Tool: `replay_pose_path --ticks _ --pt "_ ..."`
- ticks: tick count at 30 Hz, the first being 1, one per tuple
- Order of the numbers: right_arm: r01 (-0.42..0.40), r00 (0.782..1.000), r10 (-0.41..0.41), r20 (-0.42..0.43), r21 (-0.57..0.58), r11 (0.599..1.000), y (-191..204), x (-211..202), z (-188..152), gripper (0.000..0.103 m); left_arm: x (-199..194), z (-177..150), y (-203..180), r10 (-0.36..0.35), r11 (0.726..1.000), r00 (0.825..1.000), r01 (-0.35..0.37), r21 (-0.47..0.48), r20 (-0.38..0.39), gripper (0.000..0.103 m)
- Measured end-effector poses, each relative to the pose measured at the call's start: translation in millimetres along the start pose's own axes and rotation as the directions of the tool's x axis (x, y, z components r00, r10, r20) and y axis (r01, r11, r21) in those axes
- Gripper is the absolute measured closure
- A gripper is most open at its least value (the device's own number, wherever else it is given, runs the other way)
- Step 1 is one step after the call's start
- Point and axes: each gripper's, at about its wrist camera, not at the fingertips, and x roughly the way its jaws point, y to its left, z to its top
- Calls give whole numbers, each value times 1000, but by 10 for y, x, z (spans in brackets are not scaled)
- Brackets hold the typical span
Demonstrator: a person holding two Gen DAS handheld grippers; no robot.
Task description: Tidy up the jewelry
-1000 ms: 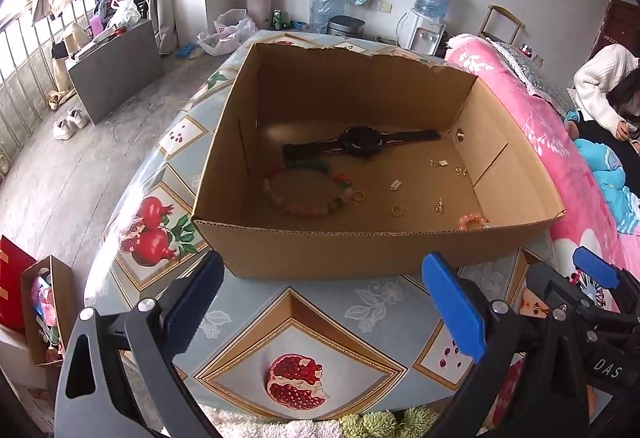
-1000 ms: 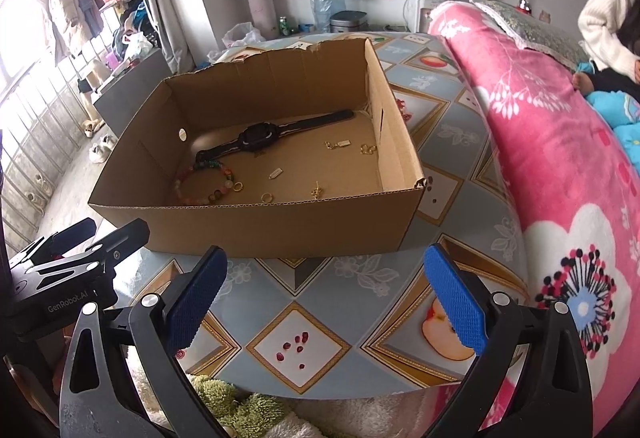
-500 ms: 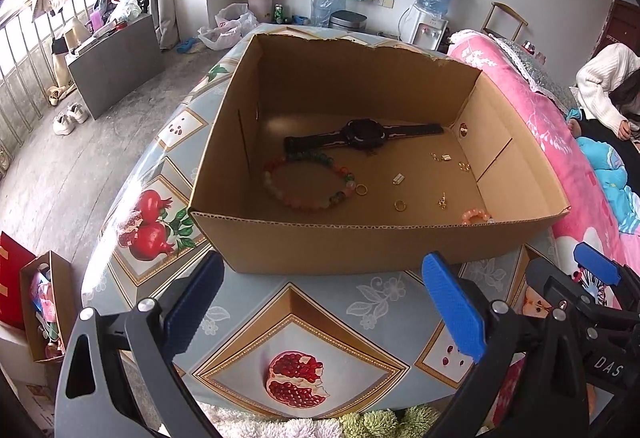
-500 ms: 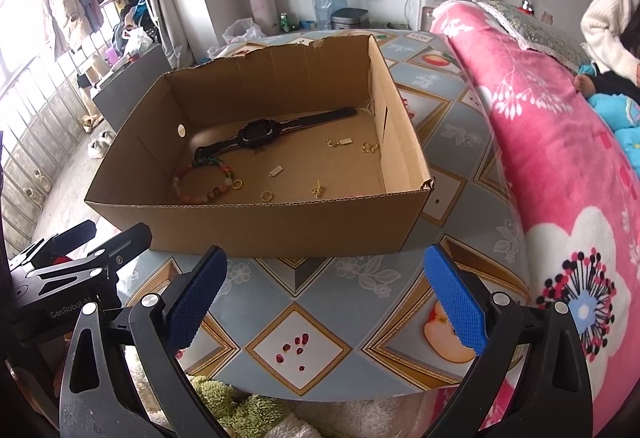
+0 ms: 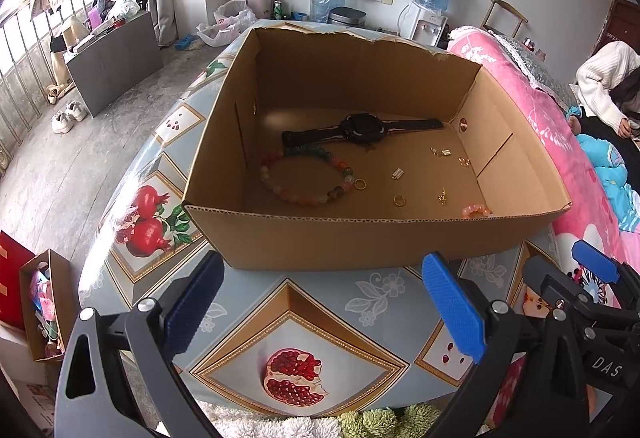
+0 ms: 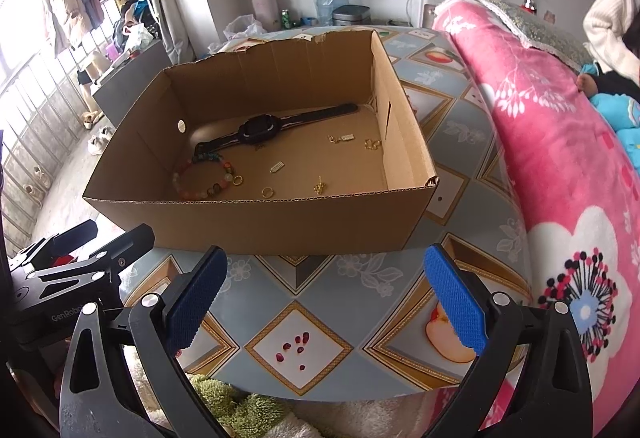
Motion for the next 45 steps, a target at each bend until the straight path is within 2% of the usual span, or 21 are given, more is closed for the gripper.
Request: replay_pose_path --ticks 45 --pt "-7 1000 7 -4 1 1000 -14 15 -9 8 9 -10 -21 -3 1000 1000 3 3 -2 6"
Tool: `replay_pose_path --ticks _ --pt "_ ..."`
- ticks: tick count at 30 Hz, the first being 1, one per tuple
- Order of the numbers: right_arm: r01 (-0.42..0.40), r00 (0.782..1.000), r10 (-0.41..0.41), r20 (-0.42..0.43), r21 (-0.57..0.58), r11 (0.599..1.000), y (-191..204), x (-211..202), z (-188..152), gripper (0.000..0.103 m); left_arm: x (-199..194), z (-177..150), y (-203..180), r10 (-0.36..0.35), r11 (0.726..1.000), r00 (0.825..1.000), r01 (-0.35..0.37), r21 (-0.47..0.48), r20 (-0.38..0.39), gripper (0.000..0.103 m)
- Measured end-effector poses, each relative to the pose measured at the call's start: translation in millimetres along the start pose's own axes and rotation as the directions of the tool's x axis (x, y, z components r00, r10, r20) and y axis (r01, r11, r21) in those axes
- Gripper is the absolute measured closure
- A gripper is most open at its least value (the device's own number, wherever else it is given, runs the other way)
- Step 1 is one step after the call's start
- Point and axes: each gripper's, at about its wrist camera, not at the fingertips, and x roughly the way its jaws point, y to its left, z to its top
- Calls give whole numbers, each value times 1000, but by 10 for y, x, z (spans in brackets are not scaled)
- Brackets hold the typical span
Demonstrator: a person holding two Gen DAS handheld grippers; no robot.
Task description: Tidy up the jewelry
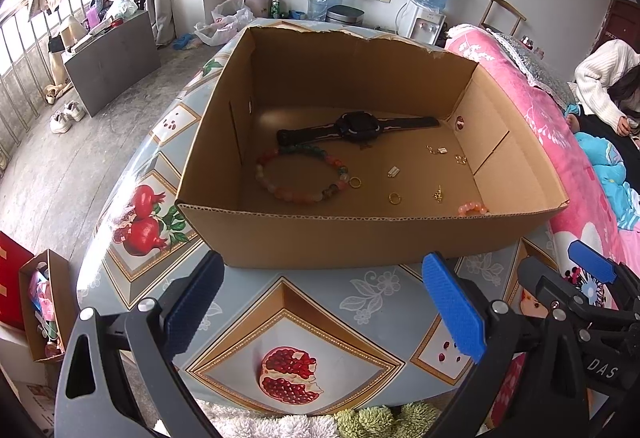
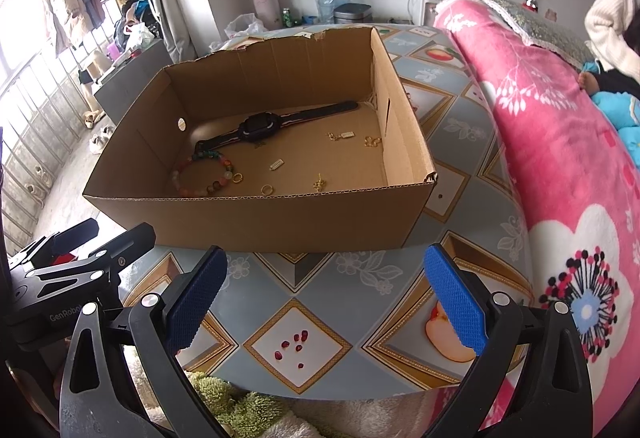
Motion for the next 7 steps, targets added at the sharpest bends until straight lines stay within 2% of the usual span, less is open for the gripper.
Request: replay_pose_path --ticks 7 --pt "0 1000 0 0 0 1000 -2 1 2 8 4 4 -6 -4 1000 1000 4 -2 -5 6"
